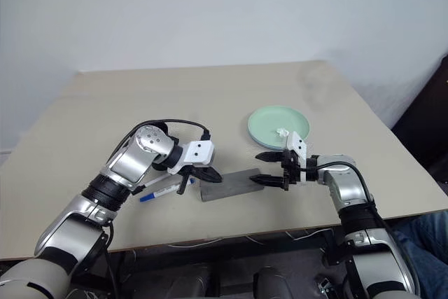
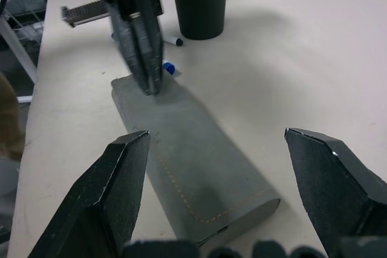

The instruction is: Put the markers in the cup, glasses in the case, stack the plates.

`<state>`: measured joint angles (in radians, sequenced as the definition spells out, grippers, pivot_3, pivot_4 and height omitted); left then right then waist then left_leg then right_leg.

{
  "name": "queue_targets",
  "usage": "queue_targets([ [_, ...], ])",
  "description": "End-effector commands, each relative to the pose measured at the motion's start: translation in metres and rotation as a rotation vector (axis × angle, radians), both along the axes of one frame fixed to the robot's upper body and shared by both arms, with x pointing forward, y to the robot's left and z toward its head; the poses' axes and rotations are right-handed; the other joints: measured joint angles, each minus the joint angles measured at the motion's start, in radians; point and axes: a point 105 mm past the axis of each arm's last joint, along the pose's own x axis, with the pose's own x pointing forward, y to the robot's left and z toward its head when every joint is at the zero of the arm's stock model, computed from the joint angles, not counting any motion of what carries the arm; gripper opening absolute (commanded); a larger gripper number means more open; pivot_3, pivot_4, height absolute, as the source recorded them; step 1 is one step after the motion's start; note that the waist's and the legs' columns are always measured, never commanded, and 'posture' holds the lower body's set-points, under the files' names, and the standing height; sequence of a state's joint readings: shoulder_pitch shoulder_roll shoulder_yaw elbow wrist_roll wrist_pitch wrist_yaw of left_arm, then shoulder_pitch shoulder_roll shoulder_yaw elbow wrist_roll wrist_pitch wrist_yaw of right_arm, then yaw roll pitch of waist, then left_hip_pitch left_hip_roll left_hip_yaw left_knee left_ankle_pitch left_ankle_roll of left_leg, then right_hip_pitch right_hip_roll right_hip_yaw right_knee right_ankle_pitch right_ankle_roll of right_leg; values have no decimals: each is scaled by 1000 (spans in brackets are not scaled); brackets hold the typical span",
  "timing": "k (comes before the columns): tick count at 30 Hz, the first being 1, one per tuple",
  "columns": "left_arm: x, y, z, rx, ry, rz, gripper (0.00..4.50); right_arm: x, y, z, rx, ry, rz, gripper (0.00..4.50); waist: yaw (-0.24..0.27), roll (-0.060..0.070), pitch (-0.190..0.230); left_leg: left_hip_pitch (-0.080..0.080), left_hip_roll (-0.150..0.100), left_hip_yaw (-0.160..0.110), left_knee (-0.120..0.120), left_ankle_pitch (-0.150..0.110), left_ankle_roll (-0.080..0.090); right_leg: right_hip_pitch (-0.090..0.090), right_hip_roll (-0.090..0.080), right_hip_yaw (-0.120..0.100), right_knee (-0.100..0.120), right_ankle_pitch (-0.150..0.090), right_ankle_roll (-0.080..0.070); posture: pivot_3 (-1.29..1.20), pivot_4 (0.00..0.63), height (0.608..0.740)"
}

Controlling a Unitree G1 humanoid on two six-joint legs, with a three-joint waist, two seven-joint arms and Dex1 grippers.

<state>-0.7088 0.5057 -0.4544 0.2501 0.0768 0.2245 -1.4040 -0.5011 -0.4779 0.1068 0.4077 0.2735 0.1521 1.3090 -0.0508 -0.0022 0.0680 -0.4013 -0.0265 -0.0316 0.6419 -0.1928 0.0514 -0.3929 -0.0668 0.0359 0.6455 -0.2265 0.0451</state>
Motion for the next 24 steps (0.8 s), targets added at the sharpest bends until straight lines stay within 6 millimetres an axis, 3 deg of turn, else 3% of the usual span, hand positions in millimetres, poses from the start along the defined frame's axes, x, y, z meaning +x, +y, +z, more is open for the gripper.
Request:
queue_targets([
  [1, -2, 2, 0, 19, -28, -7, 44, 4, 6, 18, 16, -68, 17, 3878, 0, 0, 0, 0, 0, 0, 0, 0, 0, 0, 0, 0, 0, 0, 0, 0, 0, 738],
  [9, 6, -3, 34, -187, -66, 94, 44, 6, 8, 18, 9, -74, 16, 3878, 0, 0, 0, 0, 0, -1, 0, 0, 0, 0, -1, -1, 0, 0, 0, 0, 0, 738],
  [13, -7, 15, 48, -252, -63, 142, 44, 9, 6, 17, 1, -82, 3, 3878, -3, 0, 0, 0, 0, 0, -2, 0, 0, 0, -1, 0, -1, 0, 0, 0, 0, 738],
  [19, -28, 46, 45, -184, -55, 210, 44, 12, 4, 15, -7, -94, -9, 3878, -2, 0, 0, 2, 1, 0, -5, 0, 0, 0, -1, 0, -1, 0, 0, 0, 0, 738],
  [22, -38, 65, 41, -114, -69, 291, 632, 14, 4, 14, -7, -100, -14, 3878, -1, 0, 0, 3, 1, 0, -4, 0, 0, 0, -3, 0, -3, 0, 0, 0, 0, 738],
  [24, -42, 73, 41, -90, -95, 351, 1325, 15, 4, 13, -10, -102, -16, 3878, 0, 0, 0, 3, 1, -1, -5, 0, -1, 0, -3, 0, -4, 0, 0, 0, 0, 738],
])
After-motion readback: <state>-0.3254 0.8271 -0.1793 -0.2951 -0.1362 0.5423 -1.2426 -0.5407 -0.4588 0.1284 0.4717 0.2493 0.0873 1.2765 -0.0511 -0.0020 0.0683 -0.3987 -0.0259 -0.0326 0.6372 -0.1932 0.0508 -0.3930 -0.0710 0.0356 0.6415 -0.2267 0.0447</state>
